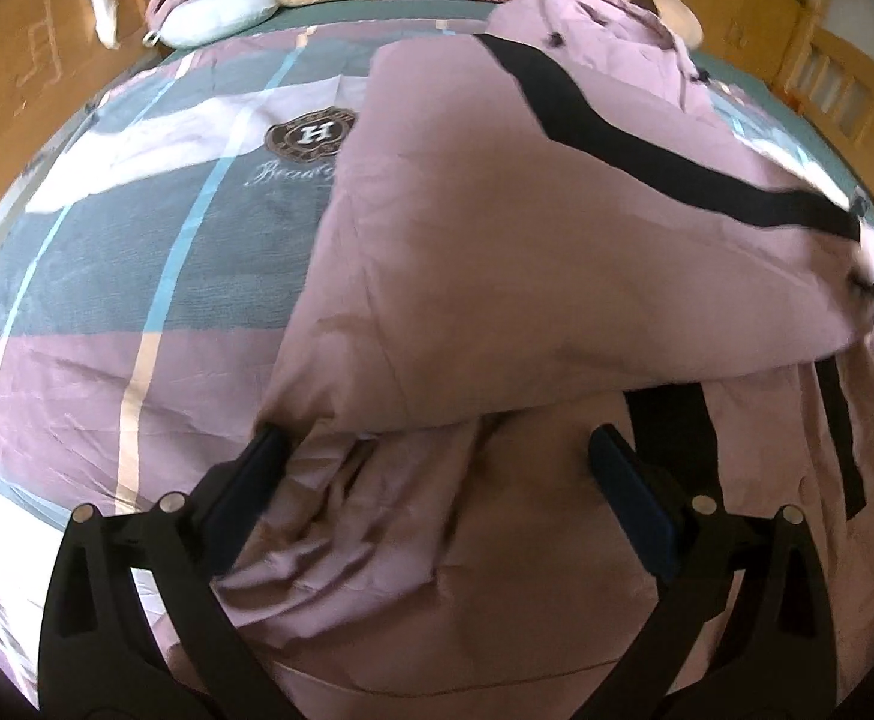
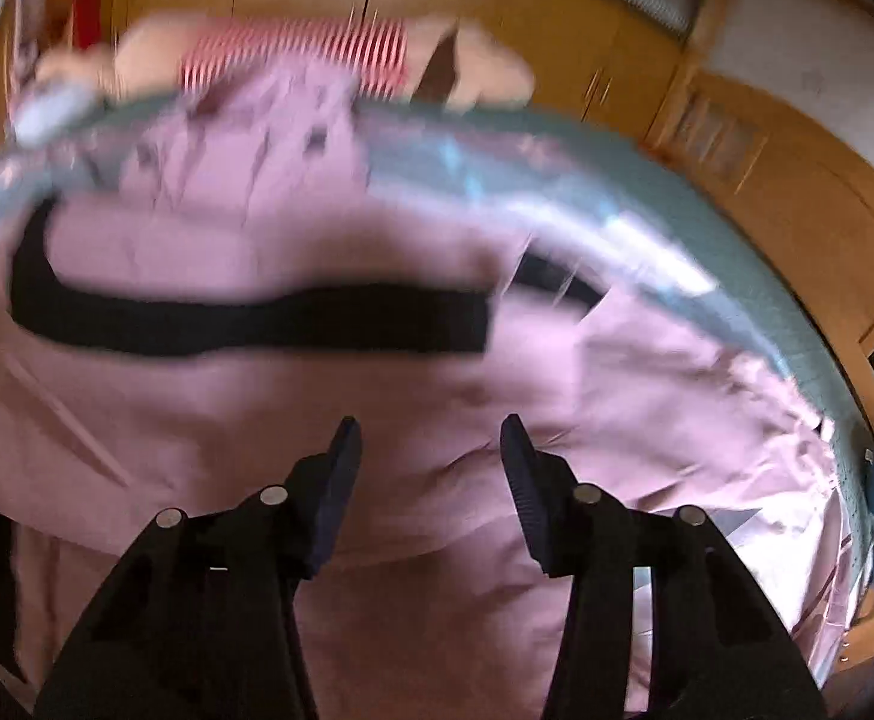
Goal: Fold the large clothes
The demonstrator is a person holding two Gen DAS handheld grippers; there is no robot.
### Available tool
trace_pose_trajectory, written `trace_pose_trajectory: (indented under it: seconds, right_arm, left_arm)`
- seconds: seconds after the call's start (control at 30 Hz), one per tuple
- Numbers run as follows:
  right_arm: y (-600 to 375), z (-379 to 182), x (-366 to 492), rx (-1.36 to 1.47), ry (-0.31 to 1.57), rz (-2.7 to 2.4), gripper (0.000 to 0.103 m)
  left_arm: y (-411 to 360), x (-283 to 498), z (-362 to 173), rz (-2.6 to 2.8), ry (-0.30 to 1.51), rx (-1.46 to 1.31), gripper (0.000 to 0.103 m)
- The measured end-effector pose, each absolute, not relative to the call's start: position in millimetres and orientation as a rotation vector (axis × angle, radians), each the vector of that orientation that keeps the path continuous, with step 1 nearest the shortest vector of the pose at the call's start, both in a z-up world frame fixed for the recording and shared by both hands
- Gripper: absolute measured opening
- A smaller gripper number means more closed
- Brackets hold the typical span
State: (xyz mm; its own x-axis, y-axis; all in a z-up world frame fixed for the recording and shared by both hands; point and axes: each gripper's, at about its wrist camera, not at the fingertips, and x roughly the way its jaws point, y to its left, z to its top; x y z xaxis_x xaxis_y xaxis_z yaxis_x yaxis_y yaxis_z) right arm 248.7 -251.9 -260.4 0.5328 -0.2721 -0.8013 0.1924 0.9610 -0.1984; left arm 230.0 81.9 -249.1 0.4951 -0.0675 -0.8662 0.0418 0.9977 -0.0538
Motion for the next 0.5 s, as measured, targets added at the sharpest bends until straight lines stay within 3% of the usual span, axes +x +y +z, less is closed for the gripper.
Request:
trace_pose_trajectory:
  seconds: [0.2,0.33,0.4,0.43,0.5]
  right_arm:
    - [-241,-272,241,-0.174,0.939,-0.318,0.054]
    - [-242,-271,241,-0.151,0.899,-0.320,0.058]
    - [-246,-272,236,-0.128,0.878,-0.342,0.069]
    - [-248,-273,234,-0.116,0.874,-0.360,0.082]
    - [-257,-275,232,-0.055,0.882,-0.361,0.098]
  left_arm:
    - [104,227,-243,-0.046,1.023,-0.215,0.100]
    - [98,214,-216,-0.057,0.859,-0.193,0.101]
    - [89,213,-214,-0.046,0.828,-0.120,0.101]
    - [84,217,-219,-0.033,0.845,-0.075,0.101]
    - [81,227,-236,-0.009,0.935,-0.025,0.101]
